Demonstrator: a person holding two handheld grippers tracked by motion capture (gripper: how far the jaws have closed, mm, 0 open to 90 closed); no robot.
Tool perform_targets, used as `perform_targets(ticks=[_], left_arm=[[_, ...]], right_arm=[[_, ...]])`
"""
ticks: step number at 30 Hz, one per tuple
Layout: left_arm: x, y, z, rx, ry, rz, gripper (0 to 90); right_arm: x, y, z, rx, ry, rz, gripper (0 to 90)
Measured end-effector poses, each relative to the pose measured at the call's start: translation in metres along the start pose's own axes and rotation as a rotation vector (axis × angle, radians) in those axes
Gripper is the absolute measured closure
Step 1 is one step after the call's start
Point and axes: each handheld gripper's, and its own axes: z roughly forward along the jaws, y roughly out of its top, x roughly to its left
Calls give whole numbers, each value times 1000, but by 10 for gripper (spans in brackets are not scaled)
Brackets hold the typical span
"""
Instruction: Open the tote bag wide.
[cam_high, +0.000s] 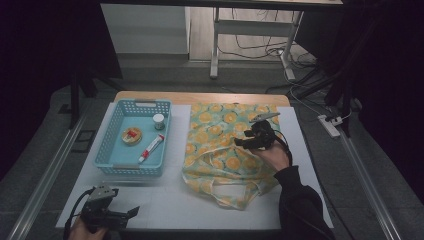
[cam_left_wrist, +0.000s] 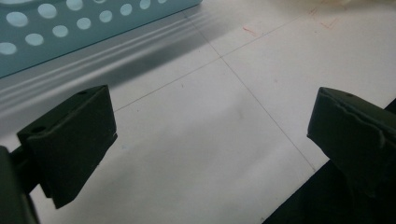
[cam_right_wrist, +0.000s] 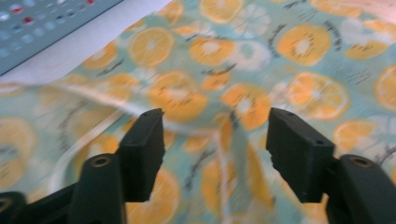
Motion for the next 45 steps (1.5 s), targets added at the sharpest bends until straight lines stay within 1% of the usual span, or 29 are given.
perform_targets(ticks=[5,6,7,8,10,11,14,15,16,18,20,23,25,26,28,30,31,34,36,38,39,40,41,42,43,44,45], left_arm=[[0,0,0,1,1,0,11],[0,0,0,1,1,0,11],[0,0,0,1,1,0,11],[0,0,0,1,1,0,11],[0,0,0,0,1,1,11],[0,0,0,0,1,1,11],[0,0,0,0,2,1,11],[0,0,0,0,2,2,11],[0,0,0,0,3,3,11],[-1,0,0,0,2,3,11],[0,0,0,-1,2,3,11],[-1,0,0,-2,2,4,11],[-1,0,0,-3,2,5,11],[-1,0,0,-3,2,4,11],[-1,0,0,-3,2,6,11],[-1,0,0,-4,1,5,11],[-1,0,0,-4,1,6,11],[-1,0,0,-4,1,7,11],[-1,0,0,-2,1,7,11],[-1,0,0,-3,2,8,11],[-1,0,0,-2,2,8,11],[-1,0,0,-1,2,8,11],[-1,0,0,-1,2,8,12],[-1,0,0,-1,3,9,12],[-1,0,0,0,4,10,12],[-1,0,0,-1,3,11,12],[-1,0,0,-1,4,11,12]], right_arm=[[13,-9,-10,13,34,-8,230],[19,-13,-12,14,29,-16,150],[19,-13,-12,14,29,-16,150],[23,-14,-13,16,20,-15,112],[29,-18,-15,26,16,-27,78],[35,-22,-15,49,17,-44,56],[43,-30,-16,72,40,-66,55],[43,-30,-16,72,40,-66,55],[47,-35,-16,83,49,-74,51],[48,-37,-15,88,52,-77,44],[52,-43,-14,105,52,-81,32],[54,-50,-11,121,41,-89,6],[55,-57,-6,133,29,-94,5],[55,-57,-6,133,29,-94,5],[57,-64,0,158,3,-126,5],[58,-65,2,167,-5,-131,5],[58,-68,7,183,-16,-144,12],[58,-71,11,194,-21,-152,47],[58,-72,12,194,-16,-153,62],[59,-73,13,187,-12,-159,99],[59,-73,13,187,-12,-159,99],[60,-73,12,185,-7,-165,139],[62,-72,10,179,3,-179,241],[62,-72,10,179,3,-179,241],[64,-72,10,172,16,-195,303],[66,-71,8,174,36,-213,405],[66,-71,8,174,36,-213,405]])
